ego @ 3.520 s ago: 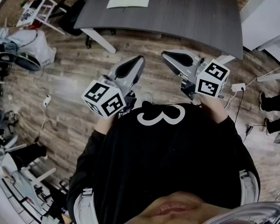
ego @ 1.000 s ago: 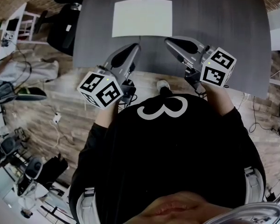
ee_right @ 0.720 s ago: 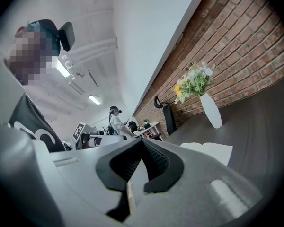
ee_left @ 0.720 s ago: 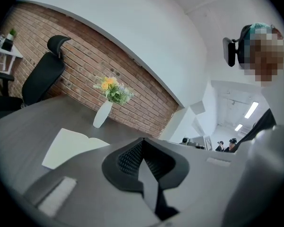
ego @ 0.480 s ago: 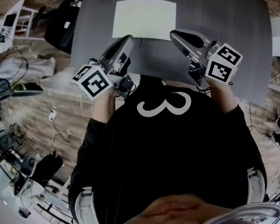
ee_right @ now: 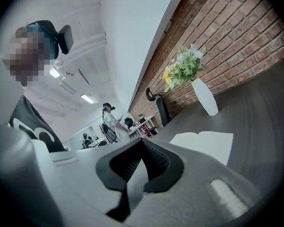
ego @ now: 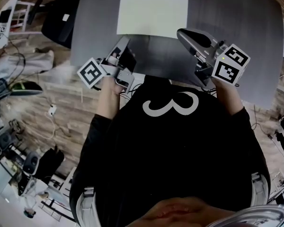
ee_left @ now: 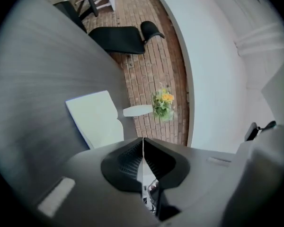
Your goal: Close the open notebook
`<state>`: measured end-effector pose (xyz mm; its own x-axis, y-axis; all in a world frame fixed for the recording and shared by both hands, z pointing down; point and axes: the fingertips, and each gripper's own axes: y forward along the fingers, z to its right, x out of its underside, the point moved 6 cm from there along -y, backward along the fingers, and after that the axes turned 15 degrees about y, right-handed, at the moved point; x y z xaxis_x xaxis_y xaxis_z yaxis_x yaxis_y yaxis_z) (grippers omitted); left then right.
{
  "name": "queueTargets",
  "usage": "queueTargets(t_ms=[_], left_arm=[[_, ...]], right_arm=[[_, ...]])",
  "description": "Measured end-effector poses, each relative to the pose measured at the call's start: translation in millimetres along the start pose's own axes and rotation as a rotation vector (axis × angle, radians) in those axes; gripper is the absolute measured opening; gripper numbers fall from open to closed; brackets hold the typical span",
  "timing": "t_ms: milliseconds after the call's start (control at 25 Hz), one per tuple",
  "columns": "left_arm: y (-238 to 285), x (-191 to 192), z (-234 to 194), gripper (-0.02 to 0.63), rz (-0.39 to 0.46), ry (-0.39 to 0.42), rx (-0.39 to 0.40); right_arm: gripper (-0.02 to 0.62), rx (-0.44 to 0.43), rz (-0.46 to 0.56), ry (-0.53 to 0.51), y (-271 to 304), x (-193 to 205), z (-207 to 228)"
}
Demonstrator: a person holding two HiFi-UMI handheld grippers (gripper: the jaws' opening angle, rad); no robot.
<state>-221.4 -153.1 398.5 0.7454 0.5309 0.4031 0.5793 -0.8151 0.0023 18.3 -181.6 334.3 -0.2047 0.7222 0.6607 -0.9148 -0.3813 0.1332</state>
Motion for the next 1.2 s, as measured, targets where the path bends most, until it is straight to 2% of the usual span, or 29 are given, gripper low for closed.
queueTargets(t_ms=[80, 200, 400, 520, 680, 800, 1200], left_arm=[[0, 5, -13, 0.066, 0.004, -0.054, -0.017], [2, 11, -29, 0.109, 0.008, -0.132, -0.04], [2, 19, -55, 0.189, 0.044, -0.21, -0.113], [1, 23, -63, 0.241, 0.059, -0.251, -0.129], [5, 27, -72, 0.326, 0.045, -0.253, -0.151], [10, 29, -78, 0.362, 0.052, -0.264, -0.167], [16, 30, -90, 0.391, 0.081, -0.264, -0.199]], right_arm=[[0.002, -0.001, -0.015, 0.011, 3, 4, 3], [0.002, -0.001, -0.028, 0.021, 7, 7, 4], [0.002, 0.001, -0.038, 0.029, 10, 9, 8], [0.002, 0.005, -0.038, 0.032, 8, 11, 8], [0.002, 0.01, -0.039, 0.038, 7, 13, 10], [0.002, 0.012, -0.042, 0.042, 6, 14, 11], [0.002, 0.032, -0.036, 0.058, 2, 12, 19]])
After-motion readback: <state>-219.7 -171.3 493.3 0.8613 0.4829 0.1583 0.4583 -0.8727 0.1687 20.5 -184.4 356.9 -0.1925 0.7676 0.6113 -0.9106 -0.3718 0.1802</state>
